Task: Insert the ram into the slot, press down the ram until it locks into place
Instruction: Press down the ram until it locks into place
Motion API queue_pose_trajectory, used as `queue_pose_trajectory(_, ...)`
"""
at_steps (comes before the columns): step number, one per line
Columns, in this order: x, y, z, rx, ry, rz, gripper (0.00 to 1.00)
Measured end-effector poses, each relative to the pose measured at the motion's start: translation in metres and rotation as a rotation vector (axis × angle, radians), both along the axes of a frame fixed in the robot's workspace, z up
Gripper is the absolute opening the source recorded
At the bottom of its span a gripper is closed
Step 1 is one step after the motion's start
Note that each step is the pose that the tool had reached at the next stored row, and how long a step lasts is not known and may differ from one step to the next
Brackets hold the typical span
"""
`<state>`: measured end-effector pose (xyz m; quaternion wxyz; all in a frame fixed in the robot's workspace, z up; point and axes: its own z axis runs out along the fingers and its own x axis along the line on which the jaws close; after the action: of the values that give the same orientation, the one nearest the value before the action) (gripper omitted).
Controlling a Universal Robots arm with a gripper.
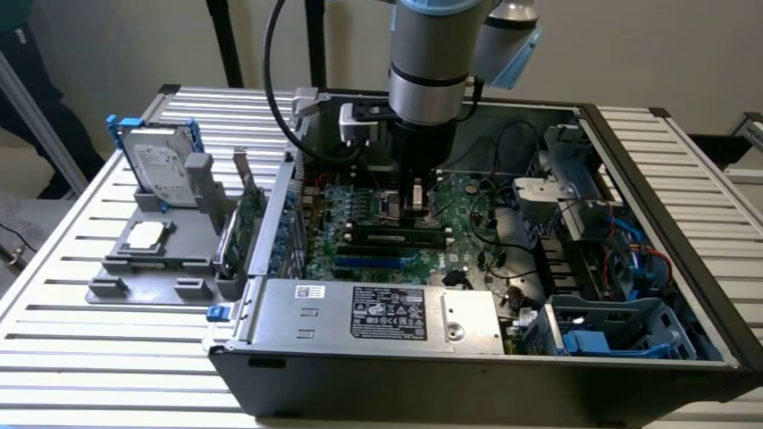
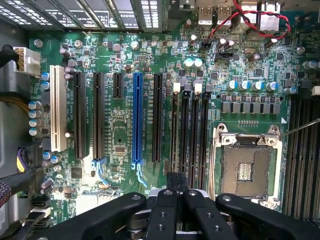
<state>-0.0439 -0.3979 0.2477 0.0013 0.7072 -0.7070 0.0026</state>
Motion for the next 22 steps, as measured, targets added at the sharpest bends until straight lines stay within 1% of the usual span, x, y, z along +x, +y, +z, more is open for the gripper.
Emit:
queue_pose_trajectory(11, 0.0, 0.0, 0.0, -0.0002, -0.0001, 0.0, 0.11)
queue_pose_trajectory(16, 0.0, 0.0005, -0.0066, 0.0002, 0.0001, 0.0, 0.11)
queue_pose_trajectory(22, 0.0, 0.0008, -0.0115, 0.0007, 0.0035, 0.0, 0.11)
